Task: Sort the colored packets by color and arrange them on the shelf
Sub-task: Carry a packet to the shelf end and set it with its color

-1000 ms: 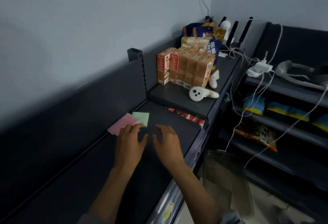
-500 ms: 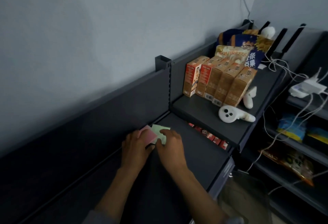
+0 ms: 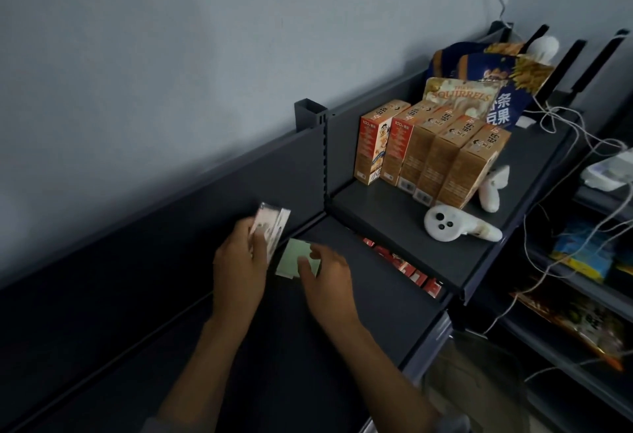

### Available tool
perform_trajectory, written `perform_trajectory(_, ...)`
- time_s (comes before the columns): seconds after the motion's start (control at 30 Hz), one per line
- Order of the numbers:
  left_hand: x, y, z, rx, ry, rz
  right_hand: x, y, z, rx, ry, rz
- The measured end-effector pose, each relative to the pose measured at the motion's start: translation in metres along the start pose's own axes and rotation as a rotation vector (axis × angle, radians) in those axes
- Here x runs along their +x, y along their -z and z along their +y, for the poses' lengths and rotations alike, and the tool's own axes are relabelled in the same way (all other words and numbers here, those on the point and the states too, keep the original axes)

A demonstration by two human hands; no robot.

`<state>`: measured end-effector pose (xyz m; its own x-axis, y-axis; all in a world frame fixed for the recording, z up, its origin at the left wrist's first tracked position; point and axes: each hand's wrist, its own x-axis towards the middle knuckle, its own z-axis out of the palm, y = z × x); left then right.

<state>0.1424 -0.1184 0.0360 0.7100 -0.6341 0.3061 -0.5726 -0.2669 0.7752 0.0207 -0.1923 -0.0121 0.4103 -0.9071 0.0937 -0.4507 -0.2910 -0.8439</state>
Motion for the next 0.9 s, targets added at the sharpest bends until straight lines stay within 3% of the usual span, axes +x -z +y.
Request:
perform_trajectory(0.13,-0.005,-0.006,0.026,-0.421,0.185,0.127,0.007,0.002,-0.015,0.483,-0.233,-0.13)
perform_trajectory(0.23,-0.008,-0.012,0.021,-0.561,0.268,0.097,0.009,0.013,-0.019,0.682,-0.261,-0.159)
perform_trajectory(0.3,-0.011,-0.013,0.014,-0.555,0.298,0.034,0.011,0.017,-0.017,0.676,-0.243,-0.125)
perform_trajectory(0.37,-0.013,-0.014,0.01,-0.374,0.279,-0.023,0.013,0.018,-0.012,0.638,-0.232,-0.063)
perform_trajectory(0.47,-0.017,-0.019,0.007,-0.138,0.131,-0.138,0.015,0.019,-0.008,0.581,-0.204,0.026)
perform_trajectory(0.6,-0.019,-0.025,0.019,-0.37,0.142,-0.348,0.013,0.028,-0.022,0.678,-0.087,-0.062)
perform_trajectory(0.67,-0.019,-0.025,0.022,-0.426,0.162,-0.304,0.014,0.029,-0.024,0.682,-0.071,-0.143)
perform_trajectory(0.8,-0.017,-0.02,0.016,-0.45,0.259,-0.071,0.021,0.019,-0.018,0.621,-0.088,-0.077)
perform_trajectory(0.9,-0.017,-0.011,0.014,-0.486,0.332,-0.007,0.025,0.014,-0.014,0.586,-0.112,-0.107)
